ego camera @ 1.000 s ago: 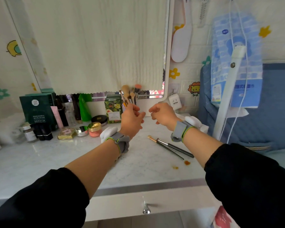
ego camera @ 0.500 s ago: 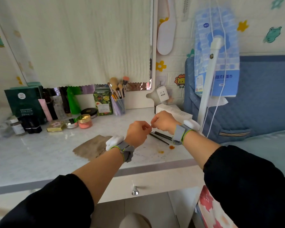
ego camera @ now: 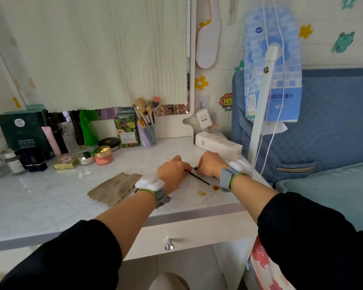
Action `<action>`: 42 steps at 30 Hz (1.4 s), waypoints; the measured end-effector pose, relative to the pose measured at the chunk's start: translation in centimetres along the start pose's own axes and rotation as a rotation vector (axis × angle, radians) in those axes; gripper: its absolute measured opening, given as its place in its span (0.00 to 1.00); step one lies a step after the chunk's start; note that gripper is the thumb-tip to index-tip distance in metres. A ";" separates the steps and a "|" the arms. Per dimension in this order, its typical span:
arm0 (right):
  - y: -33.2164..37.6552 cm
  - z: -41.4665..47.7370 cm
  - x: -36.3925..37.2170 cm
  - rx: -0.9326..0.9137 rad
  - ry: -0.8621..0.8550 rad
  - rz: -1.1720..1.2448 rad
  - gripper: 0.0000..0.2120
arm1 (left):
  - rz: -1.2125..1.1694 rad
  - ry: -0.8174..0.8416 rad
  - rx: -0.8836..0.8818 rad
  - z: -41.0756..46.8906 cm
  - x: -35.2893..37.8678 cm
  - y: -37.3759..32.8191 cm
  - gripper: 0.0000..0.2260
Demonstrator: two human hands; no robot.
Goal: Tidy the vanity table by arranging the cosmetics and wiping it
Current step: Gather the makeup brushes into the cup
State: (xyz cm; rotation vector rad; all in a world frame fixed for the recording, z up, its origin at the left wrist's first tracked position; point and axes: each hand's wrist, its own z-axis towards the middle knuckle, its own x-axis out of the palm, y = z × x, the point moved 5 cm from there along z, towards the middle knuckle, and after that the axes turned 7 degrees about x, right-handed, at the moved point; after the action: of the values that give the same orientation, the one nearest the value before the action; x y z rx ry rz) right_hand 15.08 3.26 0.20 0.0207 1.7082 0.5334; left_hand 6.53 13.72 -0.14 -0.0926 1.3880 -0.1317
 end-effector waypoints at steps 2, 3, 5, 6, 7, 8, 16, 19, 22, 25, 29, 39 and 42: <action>0.0 0.2 0.1 0.005 -0.001 -0.007 0.13 | 0.117 0.024 0.056 0.2 -0.2 -0.2 0.13; 0.0 0.3 0.1 0.007 0.001 -0.009 0.12 | 0.160 0.033 0.079 0.3 -0.2 -0.1 0.13; 0.0 0.4 0.2 0.011 0.005 -0.005 0.12 | 0.213 0.042 0.099 0.5 -0.1 0.3 0.11; 0.1 0.5 0.3 0.013 0.006 0.003 0.11 | 0.228 0.045 0.098 0.5 -0.1 0.7 0.11; 0.2 0.7 0.4 0.013 0.010 0.016 0.11 | 0.232 0.052 0.089 0.5 -0.1 1.2 0.11; 0.2 0.7 0.4 0.014 0.013 0.033 0.11 | 0.226 0.062 0.074 0.5 -0.1 1.6 0.11; 2.4 1.2 0.8 0.026 0.034 0.261 0.14 | 0.098 -0.001 -0.179 -0.6 -1.9 4.9 0.12; 3.2 1.4 1.0 0.045 0.047 0.402 0.18 | 0.053 0.023 -0.279 -0.5 -2.2 6.1 0.10; 3.9 1.4 1.7 0.075 0.086 0.564 0.15 | -0.030 0.021 -0.353 -0.3 -2.2 6.8 0.08; 4.3 1.3 2.3 0.105 0.120 0.694 0.13 | -0.070 0.037 -0.402 -0.2 -2.3 7.1 0.11; 4.7 1.1 2.5 0.122 0.137 0.787 0.09 | -0.240 -0.023 -0.472 -0.2 -2.5 7.7 0.16; 8.2 0.5 0.5 -0.037 0.124 0.959 0.07 | -0.803 -0.335 -0.499 -0.6 -5.4 9.0 0.09; 9.6 0.9 -0.1 -0.096 0.083 0.984 0.07 | -0.838 -0.407 -0.442 -0.9 -7.0 9.1 0.07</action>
State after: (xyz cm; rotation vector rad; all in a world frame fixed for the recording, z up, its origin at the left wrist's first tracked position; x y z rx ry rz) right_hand 13.25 12.09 3.69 0.8093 1.6732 1.3448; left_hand 4.74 23.78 5.17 -1.0169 0.8769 -0.4717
